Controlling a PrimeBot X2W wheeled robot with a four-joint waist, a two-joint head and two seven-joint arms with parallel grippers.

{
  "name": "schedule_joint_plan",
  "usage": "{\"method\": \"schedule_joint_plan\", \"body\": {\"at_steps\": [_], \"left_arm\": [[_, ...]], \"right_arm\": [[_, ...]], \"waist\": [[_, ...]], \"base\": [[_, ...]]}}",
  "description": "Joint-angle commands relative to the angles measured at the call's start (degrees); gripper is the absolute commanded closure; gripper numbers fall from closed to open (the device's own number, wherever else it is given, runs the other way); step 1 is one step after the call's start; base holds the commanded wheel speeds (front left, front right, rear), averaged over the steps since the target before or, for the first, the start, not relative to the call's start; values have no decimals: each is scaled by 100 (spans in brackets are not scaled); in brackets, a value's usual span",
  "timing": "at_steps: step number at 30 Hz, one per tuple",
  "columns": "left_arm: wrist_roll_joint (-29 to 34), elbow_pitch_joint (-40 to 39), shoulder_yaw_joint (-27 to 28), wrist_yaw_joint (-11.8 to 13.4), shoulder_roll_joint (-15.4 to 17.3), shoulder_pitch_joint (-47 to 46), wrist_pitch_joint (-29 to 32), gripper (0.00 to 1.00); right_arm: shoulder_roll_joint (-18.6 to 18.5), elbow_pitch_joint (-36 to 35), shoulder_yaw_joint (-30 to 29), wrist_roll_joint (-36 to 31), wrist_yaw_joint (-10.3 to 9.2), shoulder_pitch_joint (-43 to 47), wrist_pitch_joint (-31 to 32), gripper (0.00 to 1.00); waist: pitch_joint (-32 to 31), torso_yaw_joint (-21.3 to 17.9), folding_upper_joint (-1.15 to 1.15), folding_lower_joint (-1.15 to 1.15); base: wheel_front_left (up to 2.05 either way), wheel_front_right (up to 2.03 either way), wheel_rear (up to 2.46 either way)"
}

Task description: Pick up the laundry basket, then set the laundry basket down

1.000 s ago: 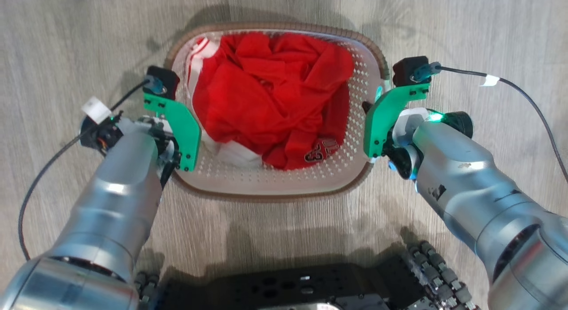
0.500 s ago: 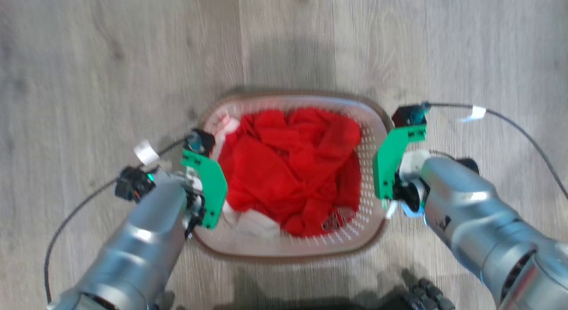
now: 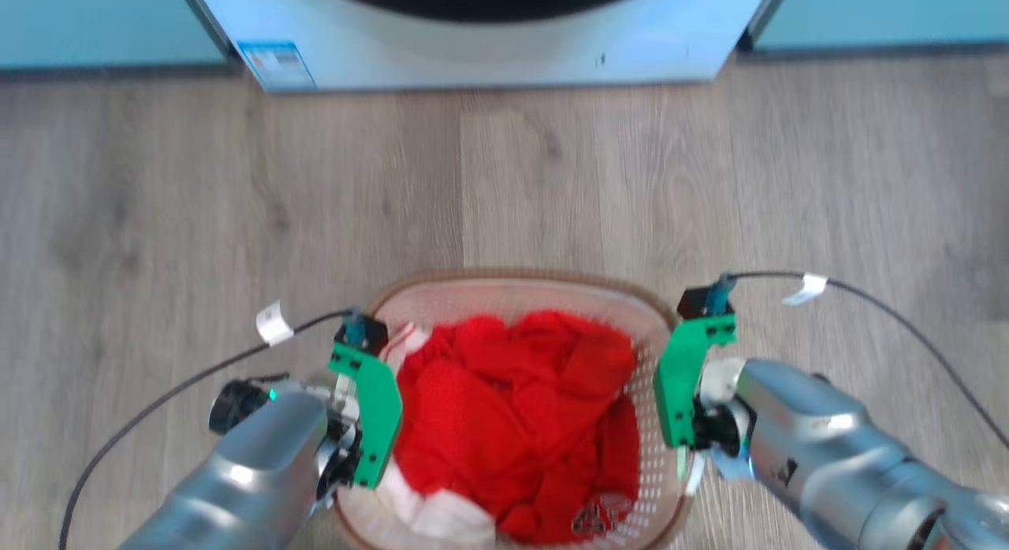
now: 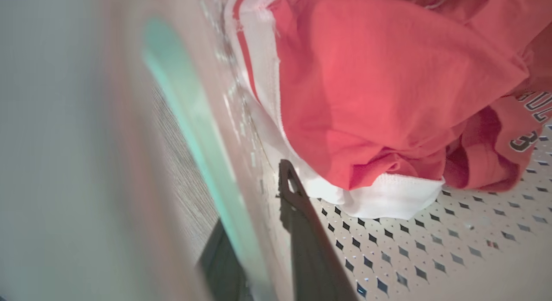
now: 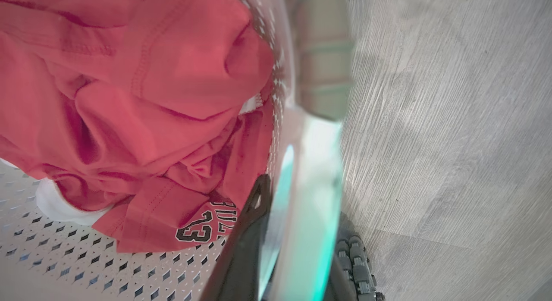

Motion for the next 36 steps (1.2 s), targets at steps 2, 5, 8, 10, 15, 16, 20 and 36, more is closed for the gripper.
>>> {"method": "schedule_joint_plan", "body": {"at_steps": [2,5,8,10,15,16,20,36], "left_arm": [[-181,-306,-401,-139,175,69,259,100],[-506,-449,-625,-139,248,126,524,100],[-710,-602,-765,-139,308,195,778,100],[-715,-716,-824,-139,346,232,934,100],[-933,-930,-865,-139,343,336,1281,100],[-974,-958,-868,-139,334,347,1342,100],[-1055,-1058,-872,-139,294,359,1551,100],[-1146,-1136,-874,-139,279,500,1728,100]], "right_arm": [[-77,-173,111,-25,28,30,53,100],[-94,-247,135,88,28,174,235,100],[-113,-263,175,134,28,307,527,100],[-126,-302,191,168,28,365,627,100],[-195,-416,212,294,28,482,802,100],[-210,-434,217,310,28,499,847,100],[-256,-524,238,308,28,455,949,100],[-306,-745,280,326,28,446,939,100]], "waist": [[-527,84,-1,1],[-822,130,-1,1],[-1128,170,-1,1],[-1306,196,-1,1],[-1702,276,-1,1],[-1778,288,-1,1],[-1959,323,-1,1],[-2251,338,-1,1]], "base": [[0,0,0],[0,0,0],[0,0,0],[0,0,0],[0,0,0],[0,0,0],[0,0,0],[0,0,0]]}}
